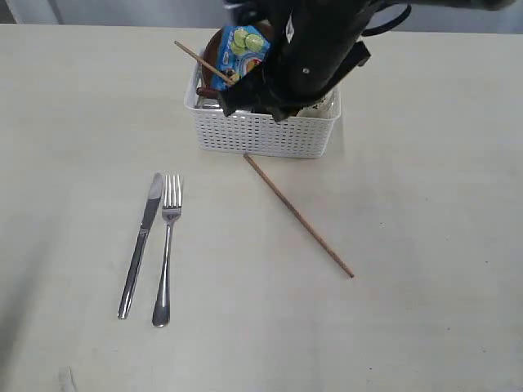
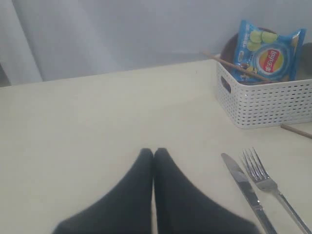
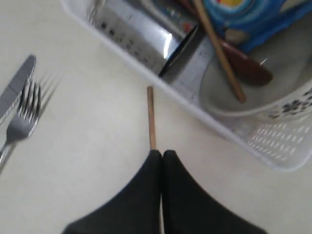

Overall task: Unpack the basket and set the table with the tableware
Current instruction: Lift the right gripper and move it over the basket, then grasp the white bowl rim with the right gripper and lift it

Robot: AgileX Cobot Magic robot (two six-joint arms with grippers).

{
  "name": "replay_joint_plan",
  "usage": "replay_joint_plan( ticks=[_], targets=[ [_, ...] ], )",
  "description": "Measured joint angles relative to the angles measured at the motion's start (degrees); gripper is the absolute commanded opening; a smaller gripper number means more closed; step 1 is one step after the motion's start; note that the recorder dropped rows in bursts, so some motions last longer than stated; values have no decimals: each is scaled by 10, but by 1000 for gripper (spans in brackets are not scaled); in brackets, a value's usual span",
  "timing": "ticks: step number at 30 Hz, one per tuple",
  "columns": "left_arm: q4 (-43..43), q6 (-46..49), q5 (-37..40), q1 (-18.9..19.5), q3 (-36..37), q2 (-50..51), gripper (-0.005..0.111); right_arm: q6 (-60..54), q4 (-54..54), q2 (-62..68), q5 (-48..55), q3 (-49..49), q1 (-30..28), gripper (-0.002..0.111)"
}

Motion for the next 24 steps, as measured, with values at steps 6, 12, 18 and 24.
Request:
replay_joint_plan(
  ticks=[6,12,18,24],
  targets=[
    [0,0,0,0,0,0,0,18,0,-1,-13,-47,-49,0],
    [0,0,0,0,0,0,0,-3,0,0,-26,-64,-76,3],
    [0,0,0,0,0,0,0,-15,6,19,-42,-95,-83,43],
    [0,0,0,0,0,0,0,-11,8,62,-38,-138,-92,53]
  ],
)
